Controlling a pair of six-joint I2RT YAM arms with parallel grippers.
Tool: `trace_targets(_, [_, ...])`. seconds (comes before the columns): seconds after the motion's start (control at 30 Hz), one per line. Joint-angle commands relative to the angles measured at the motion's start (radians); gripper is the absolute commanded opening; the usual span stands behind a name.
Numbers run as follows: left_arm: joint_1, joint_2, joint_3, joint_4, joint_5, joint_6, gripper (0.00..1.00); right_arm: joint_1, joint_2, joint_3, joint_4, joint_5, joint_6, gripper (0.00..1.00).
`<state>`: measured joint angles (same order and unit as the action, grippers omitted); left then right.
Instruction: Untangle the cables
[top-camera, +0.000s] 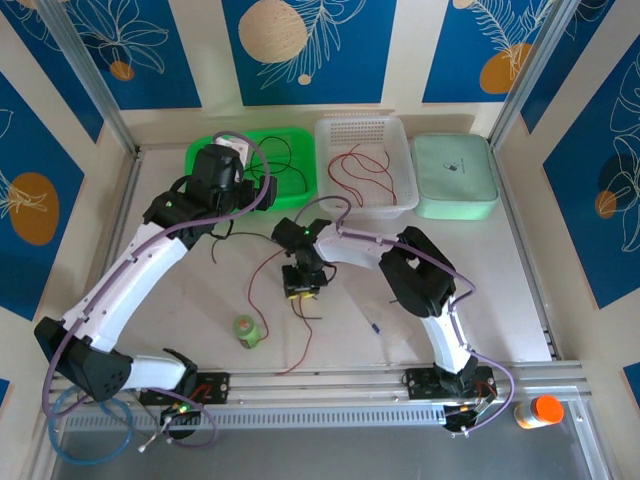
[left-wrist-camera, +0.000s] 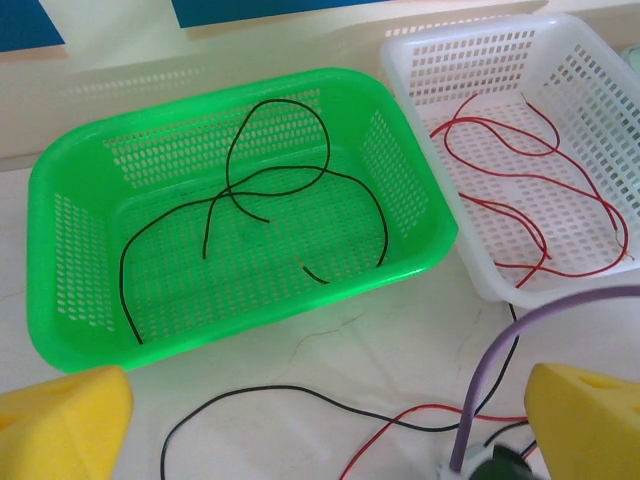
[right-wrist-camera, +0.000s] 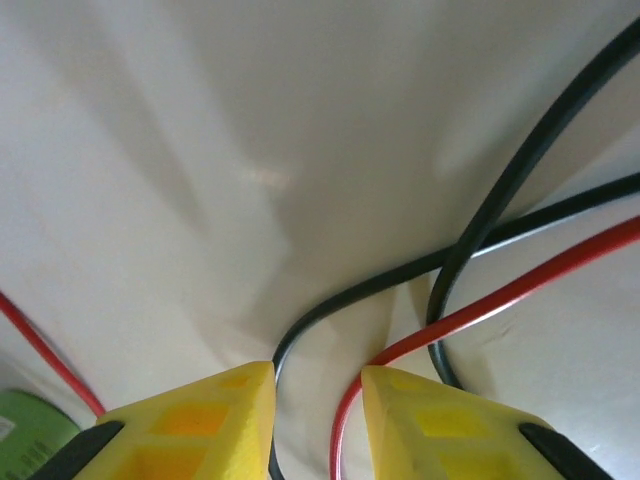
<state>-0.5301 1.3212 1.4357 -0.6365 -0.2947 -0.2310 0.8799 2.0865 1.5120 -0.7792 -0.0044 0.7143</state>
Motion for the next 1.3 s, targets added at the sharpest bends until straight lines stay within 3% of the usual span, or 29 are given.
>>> trace_targets(0.0, [0.016,0.008,-0.004,0.005,0.011,-0.010,1.00,-0.073,0.058,0.057,0.063,0.035,-0.037,0.31])
trace_targets(0.3, [0.030,-0.013,-0.006,-0.007,-0.003,-0.004,1.00,-0.123,0.116,0.188,0.085,0.019,-0.051,0.29])
trace_targets(0.73, [0.033,-0.027,-0.008,0.003,0.040,-0.013,1.00,-0.034,-0.055,0.159,-0.101,0.172,-0.012,0.30])
trace_targets(1.0, [0.035,-0.029,-0.015,-0.005,0.035,-0.010,1.00,0.016,0.036,0.207,-0.103,0.103,-0.008,0.30])
trace_targets(1.27, [0.058,-0.072,-0.005,-0.073,-0.086,-0.012,1.00,0.035,0.148,0.275,-0.140,0.089,-0.029,0.39])
